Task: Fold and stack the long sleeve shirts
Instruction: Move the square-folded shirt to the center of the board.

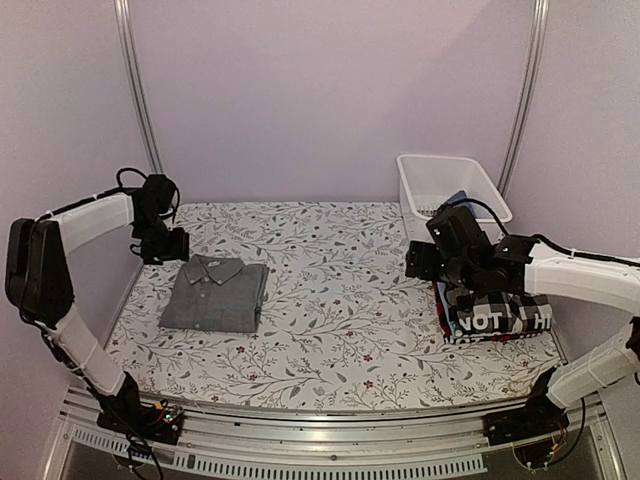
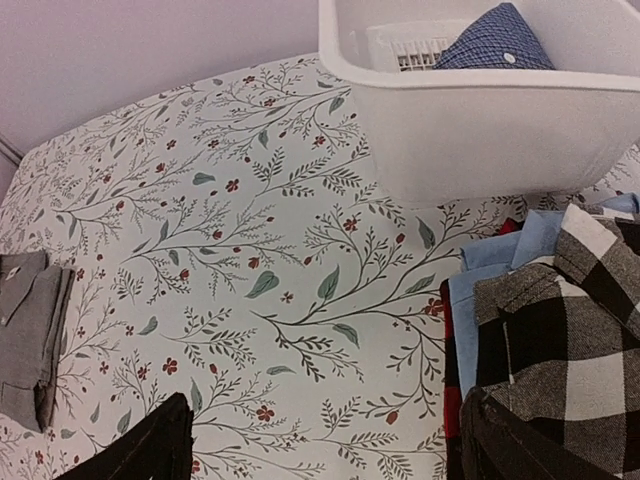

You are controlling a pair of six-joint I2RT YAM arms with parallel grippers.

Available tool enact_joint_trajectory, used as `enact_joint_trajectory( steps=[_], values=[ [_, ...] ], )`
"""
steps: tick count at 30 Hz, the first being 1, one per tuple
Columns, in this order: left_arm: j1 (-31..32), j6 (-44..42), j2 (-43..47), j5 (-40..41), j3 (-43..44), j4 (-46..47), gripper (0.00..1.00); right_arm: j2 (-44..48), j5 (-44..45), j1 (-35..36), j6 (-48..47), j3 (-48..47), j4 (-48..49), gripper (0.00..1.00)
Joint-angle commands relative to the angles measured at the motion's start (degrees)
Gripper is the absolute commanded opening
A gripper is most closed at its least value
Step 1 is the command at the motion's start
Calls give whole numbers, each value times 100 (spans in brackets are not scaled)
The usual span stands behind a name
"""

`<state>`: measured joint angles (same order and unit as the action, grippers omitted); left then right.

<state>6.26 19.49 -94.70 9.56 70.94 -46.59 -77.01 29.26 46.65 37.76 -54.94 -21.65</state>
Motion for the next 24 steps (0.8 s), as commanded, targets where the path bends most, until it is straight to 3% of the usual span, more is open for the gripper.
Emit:
enact_joint_trajectory(
  steps=[1,9,14,20,24],
  values=[
    [484,176,533,-1354,233,161,72,622,383,-456,593,281,-567,92],
    [2137,1223,381,-2897,212,1539,77,1414,177,-1080,925,818,-804,92],
    [3047,1867,-296,-3240,401,2539,77,1630,251,-1430,1075,959,-1171,94],
    [3687,2153,-1198,-3433,1009,2927,76,2078,-28,-2750,1004,1266,-1041,96],
    [3882,2129,-1500,-3539,1220,2947,76,2032,-382,-4021,534,1265,-831,98]
  ],
)
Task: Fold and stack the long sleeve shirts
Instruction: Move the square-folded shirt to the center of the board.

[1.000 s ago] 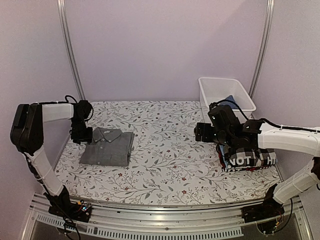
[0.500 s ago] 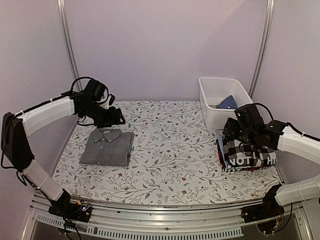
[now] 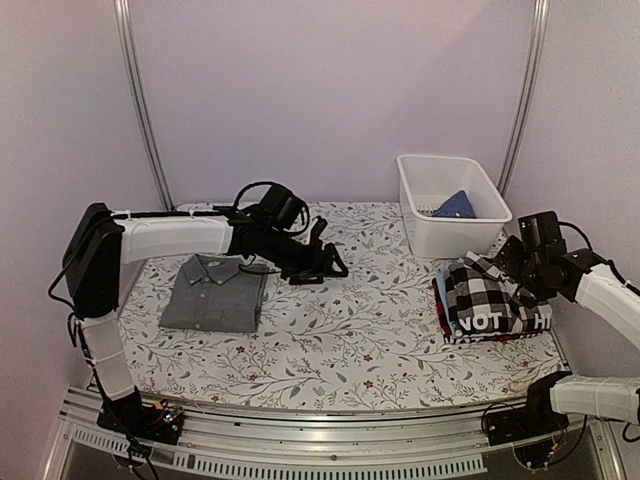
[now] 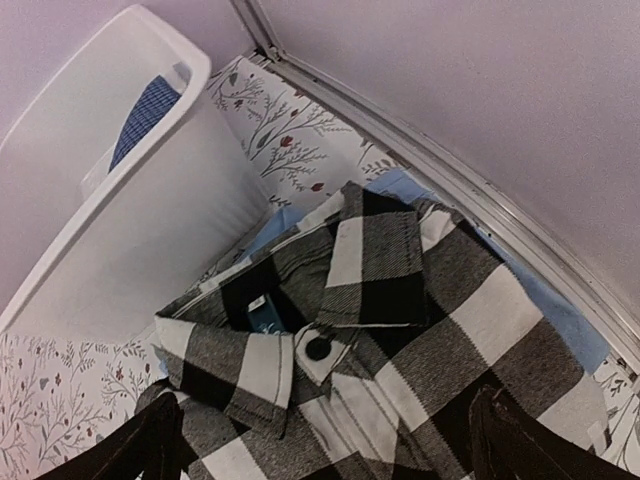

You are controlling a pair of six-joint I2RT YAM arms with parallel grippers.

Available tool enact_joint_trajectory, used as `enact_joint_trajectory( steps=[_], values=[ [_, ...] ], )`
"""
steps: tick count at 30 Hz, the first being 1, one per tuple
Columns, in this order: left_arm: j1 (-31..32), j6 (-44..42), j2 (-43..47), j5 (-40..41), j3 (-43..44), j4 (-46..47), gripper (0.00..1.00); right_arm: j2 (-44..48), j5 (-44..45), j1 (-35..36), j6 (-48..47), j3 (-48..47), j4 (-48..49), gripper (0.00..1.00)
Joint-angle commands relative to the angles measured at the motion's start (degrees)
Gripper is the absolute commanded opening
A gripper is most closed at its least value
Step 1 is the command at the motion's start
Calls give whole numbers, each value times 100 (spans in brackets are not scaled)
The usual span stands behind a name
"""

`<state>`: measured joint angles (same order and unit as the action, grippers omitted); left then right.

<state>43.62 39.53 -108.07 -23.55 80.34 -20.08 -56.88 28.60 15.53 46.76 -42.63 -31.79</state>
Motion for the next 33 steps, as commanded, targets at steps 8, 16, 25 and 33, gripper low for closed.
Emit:
enact_joint_trajectory(
  steps=[8,16,25,33],
  values=[
    [183,-16,-119,-252,109,256,76,-614,-1523,-2990,-972,97,992,99],
    [176,-150,37,-236,-116,191,76,-1730,-2287,-3172,-966,281,1781,99],
    [147,-243,156,-161,-259,123,77,-2501,-3439,-3139,-846,760,2566,99],
    [120,-230,111,-196,-273,170,77,-2400,-3411,-2231,-287,1101,2674,99]
  ],
)
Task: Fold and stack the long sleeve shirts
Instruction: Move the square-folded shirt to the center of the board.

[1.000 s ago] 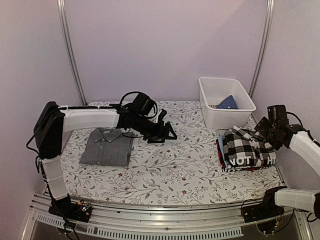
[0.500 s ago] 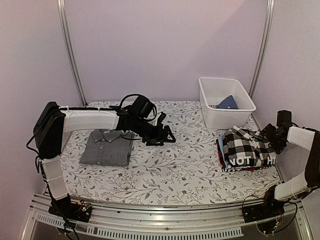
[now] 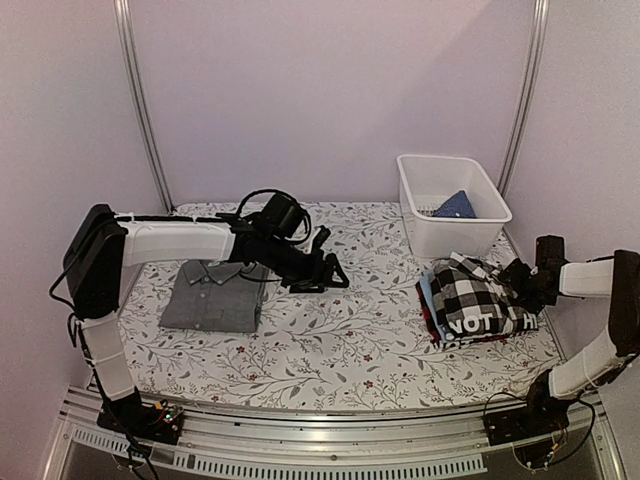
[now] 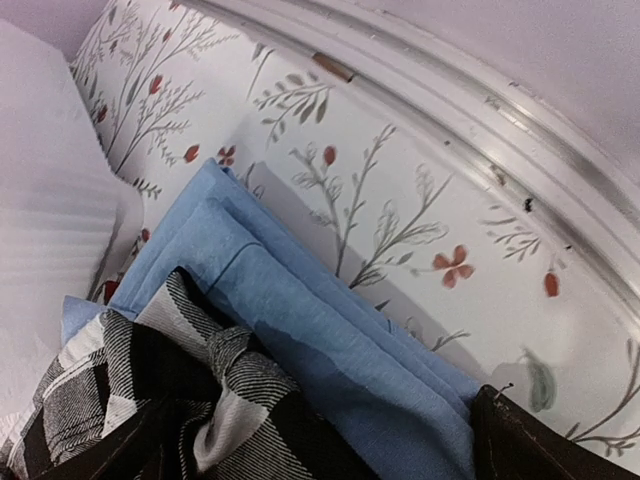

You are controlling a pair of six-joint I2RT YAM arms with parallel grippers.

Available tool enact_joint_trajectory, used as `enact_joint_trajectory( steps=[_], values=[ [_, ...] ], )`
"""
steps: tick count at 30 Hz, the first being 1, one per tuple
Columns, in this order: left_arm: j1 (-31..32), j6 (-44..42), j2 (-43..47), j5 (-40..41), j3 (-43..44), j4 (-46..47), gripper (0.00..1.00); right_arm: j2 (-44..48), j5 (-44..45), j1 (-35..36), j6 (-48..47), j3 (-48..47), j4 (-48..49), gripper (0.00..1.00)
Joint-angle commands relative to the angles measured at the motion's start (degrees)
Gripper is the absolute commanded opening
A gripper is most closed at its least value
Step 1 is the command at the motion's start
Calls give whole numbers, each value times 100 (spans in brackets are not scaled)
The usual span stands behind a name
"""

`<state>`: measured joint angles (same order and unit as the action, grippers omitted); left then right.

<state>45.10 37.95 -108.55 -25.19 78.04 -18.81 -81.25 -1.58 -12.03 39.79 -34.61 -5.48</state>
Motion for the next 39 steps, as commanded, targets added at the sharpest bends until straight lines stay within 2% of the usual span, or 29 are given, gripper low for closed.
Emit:
enact_joint_trajectory(
  steps=[1,8,11,18,21,24,29,34,36,39],
  values=[
    [-36,-76,159,-33,-50,44,77,81,-350,678,575,362,68,99],
    [-160,-53,297,-136,-358,160,77,500,-2,1880,1730,812,237,99],
    [-244,-56,433,-228,-593,257,77,642,375,2728,2424,872,280,99],
    [-499,-167,752,-403,-1105,316,77,121,1449,5060,4243,240,202,99],
    [-567,-232,948,-472,-1425,323,77,-128,1691,5472,4507,-24,47,99],
    [-579,-282,1099,-586,-1711,356,77,-172,1694,5492,4095,-179,-112,99],
    [-572,-114,1342,-765,-2275,596,74,49,1696,5434,2710,-333,-706,99],
    [-561,-40,1775,-862,-2813,783,72,963,1367,5135,1528,-45,-867,99],
    [-515,-42,1815,-965,-2973,838,69,1473,1155,5107,998,-54,-932,99],
    [-404,48,1667,-964,-3104,898,61,1726,693,5112,365,-272,-1319,99]
  ],
)
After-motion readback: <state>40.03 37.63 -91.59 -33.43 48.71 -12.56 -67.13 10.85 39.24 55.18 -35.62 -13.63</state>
